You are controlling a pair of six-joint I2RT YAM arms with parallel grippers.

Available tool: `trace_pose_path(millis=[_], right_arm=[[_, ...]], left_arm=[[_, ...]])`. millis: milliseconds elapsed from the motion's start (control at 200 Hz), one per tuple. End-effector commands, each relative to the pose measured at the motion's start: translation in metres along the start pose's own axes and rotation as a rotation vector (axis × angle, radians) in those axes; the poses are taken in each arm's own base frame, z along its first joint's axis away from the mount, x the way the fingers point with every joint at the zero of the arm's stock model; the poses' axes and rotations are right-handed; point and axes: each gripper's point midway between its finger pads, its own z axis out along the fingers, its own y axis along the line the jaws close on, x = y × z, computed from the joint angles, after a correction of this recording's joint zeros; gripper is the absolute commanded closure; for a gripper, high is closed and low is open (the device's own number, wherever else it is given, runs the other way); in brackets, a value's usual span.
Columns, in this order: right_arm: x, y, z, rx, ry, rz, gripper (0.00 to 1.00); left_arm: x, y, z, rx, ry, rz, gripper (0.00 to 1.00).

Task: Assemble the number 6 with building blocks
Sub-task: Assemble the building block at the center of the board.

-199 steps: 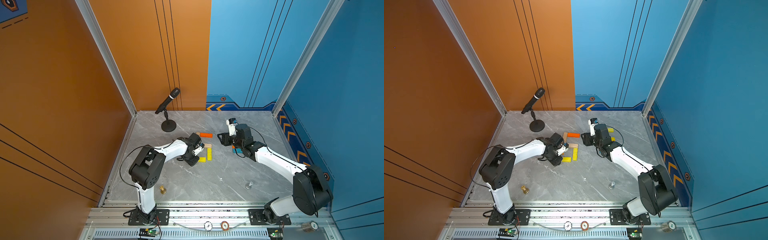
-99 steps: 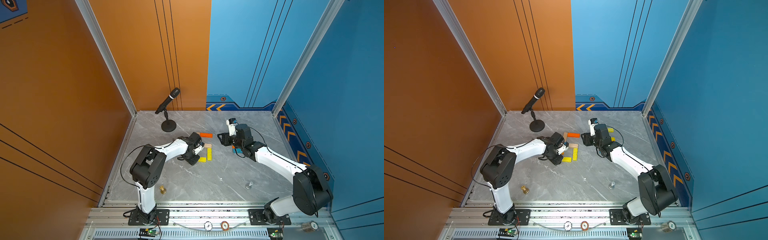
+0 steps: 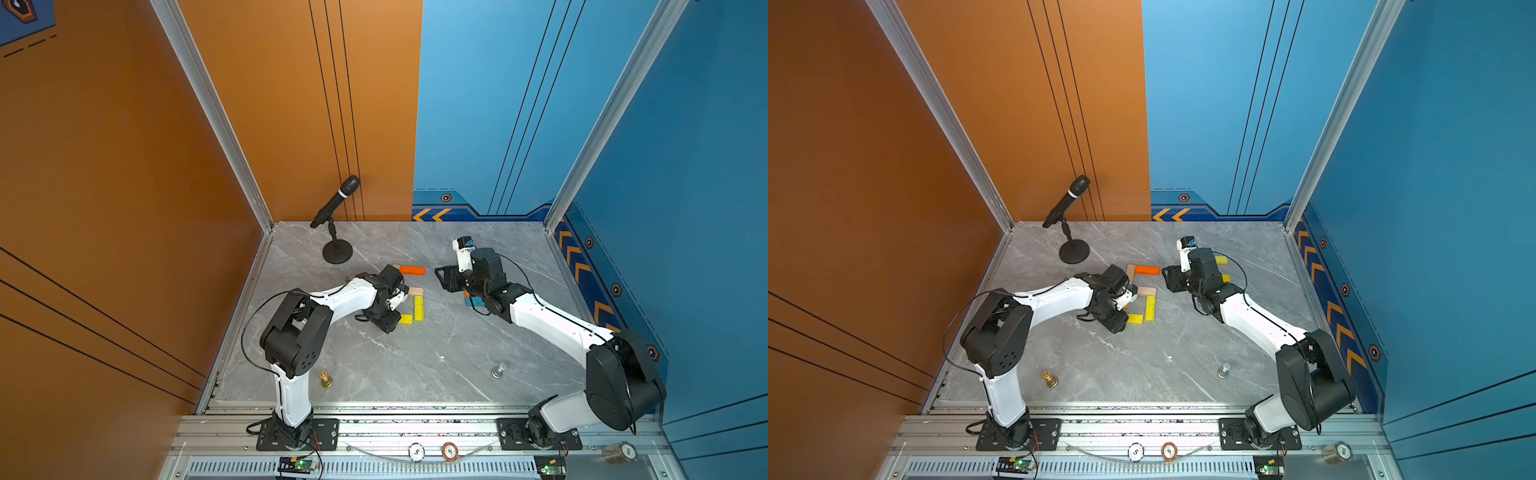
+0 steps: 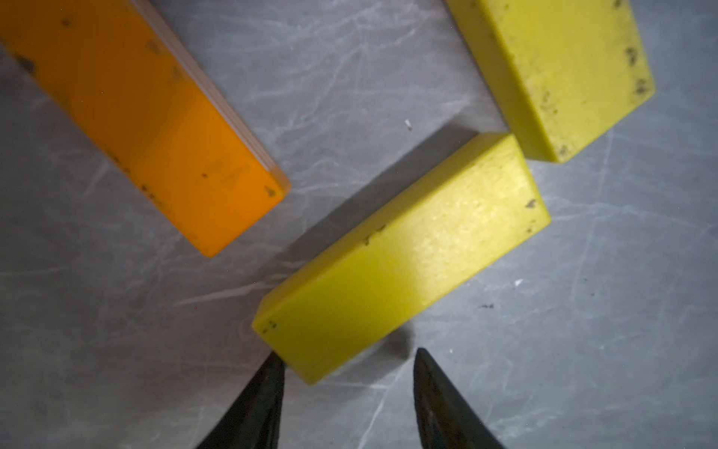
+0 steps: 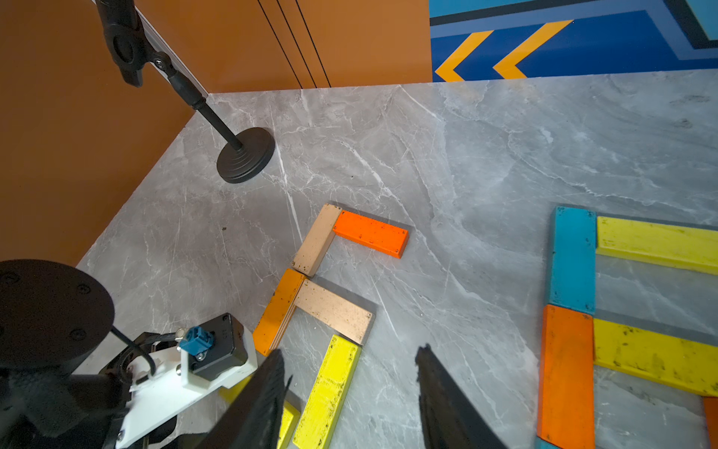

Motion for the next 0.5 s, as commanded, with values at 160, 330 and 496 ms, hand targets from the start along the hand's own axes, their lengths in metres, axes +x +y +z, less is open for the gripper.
trace_pose_path(millis=[160,330,496], right_arm=[[0.0111,-0.0003,0.0022,-0.003,0.028,-0.014,0.45],[0.0114,0.0005,0.0022,-0.007,0.029,-0.014,0.45],[0.0117,0.0009,0.0018,-0.01,0.03,-0.015,0.45]], left_arm=[[0.0021,-0.0136,0.0019,0.045,0.044,-0.036,0.44],[0.0043,-0.0126,0.0046,0.039,0.069,-0.065,0.43],[0.0039,-0.0105,0.0052,0.029,0.076,-0.082,0.39]])
